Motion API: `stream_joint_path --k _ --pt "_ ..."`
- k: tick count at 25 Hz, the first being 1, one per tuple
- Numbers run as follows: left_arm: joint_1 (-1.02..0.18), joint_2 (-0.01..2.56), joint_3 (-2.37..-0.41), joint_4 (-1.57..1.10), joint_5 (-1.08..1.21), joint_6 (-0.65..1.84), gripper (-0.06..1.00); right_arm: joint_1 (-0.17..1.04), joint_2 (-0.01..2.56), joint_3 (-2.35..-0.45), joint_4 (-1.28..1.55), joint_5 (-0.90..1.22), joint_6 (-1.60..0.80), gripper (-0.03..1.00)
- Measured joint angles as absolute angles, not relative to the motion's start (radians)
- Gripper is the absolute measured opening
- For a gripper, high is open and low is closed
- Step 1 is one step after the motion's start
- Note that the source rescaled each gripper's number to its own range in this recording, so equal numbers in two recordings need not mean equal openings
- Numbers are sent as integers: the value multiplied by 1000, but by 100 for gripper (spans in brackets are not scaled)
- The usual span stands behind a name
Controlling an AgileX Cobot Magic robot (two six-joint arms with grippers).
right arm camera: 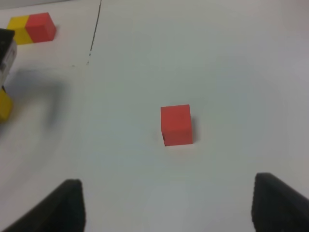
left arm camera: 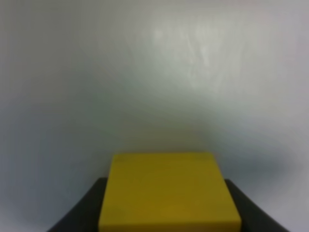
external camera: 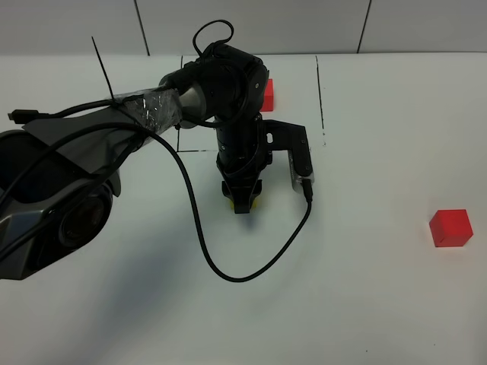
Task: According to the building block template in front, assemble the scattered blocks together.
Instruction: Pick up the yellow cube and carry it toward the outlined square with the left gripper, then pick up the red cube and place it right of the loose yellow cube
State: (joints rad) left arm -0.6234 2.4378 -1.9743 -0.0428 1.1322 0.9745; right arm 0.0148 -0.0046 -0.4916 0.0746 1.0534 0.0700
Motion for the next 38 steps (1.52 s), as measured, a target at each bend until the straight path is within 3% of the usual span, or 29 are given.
stream_joint_path --k 5,8,16,19,27,38 --pt "-623 2438 -1974 -43 1132 983 0 15 -5 -492 75 1053 70 48" --pt "-623 2438 -1974 -43 1134 984 9 15 -5 -492 75 1053 70 48" --pt "-623 2409 -1974 -44 1153 976 86 15 -5 -492 75 1053 71 48" --pt "-623 2346 -1974 -44 1155 933 96 15 -5 -492 75 1053 71 48" --pt "-564 2161 -1959 40 1105 613 100 15 -5 -492 75 1053 71 48" --pt "-280 1881 -1714 81 1091 380 100 15 -5 -492 75 1053 71 48"
